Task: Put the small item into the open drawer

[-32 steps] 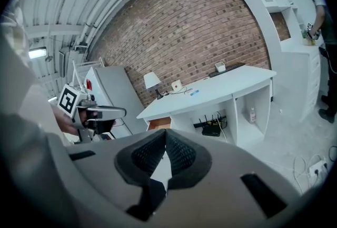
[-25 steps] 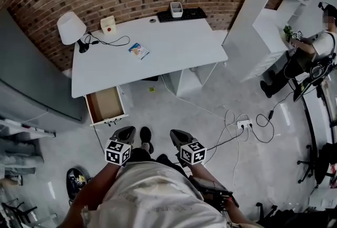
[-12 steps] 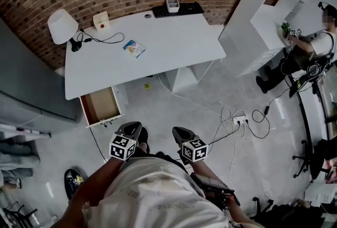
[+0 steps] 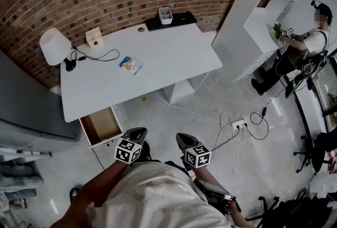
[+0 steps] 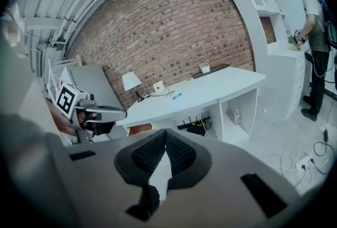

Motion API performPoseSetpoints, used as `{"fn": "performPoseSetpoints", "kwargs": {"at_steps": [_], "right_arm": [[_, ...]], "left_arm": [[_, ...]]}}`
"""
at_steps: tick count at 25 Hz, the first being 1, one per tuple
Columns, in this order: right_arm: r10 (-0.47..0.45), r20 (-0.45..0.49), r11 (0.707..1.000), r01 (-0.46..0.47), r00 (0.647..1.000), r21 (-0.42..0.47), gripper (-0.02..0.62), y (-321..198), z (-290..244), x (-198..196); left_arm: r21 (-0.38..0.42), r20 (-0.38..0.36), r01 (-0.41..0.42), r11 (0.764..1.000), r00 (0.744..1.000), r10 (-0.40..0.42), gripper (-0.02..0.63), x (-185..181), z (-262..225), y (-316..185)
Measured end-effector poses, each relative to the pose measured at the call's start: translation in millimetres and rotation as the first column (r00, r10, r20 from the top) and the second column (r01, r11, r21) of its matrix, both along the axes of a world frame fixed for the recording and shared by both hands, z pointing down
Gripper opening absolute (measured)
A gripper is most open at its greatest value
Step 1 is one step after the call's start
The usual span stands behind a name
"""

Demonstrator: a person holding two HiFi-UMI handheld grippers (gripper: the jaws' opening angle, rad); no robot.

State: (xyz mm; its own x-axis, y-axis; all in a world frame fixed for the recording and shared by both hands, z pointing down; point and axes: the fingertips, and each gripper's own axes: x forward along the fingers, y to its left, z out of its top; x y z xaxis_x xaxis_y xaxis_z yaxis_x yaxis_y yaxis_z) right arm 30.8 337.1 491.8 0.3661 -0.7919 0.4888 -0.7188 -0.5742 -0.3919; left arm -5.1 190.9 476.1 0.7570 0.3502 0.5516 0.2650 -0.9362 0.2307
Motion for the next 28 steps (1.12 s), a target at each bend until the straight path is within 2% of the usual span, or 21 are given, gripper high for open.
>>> {"fn": "performPoseSetpoints", "kwargs": {"at_steps": [4,9,13,18,21,28], "right_arm": [[0.024,-0.007,1.000,-0.024,1.000,-0.016,0.006,-15.4,0.2,15.6],[0.044,-0.004,0.997,-0.044,0.999,-0.055,0.006,-34.9,1.9,24.2],[0.028,-0.020,0.997,-0.029,0.999,-0.072,0.006,-61.9,0.7,36.4],[0.015,-0.026,0.997,-0.017,1.000,-0.069,0.006,-93.2,-1.3,51.3],[-0.014,-0.068,0.998,0.009,0.998,-0.070,0.006,-111.7,-11.8,65.2],[-0.059,-0.059,0.996,0.055,0.997,-0.073,0.006,-134.0,-4.8,69.0]], "left_arm": [[-0.014,0.009,-0.022,1.000,1.000,0.022,0.014,15.2,7.3,-18.2],[-0.049,0.031,-0.034,0.998,0.999,0.036,0.014,17.6,17.7,-40.5],[-0.059,0.021,-0.028,0.998,0.999,0.030,0.014,23.8,20.2,-66.6],[-0.068,0.008,0.034,0.997,0.999,-0.034,0.014,20.7,19.7,-108.5],[-0.068,0.008,0.082,0.994,0.997,-0.081,0.014,18.6,22.6,-132.2],[-0.066,0.016,0.124,0.990,0.992,-0.123,0.014,17.0,24.7,-151.4]]}}
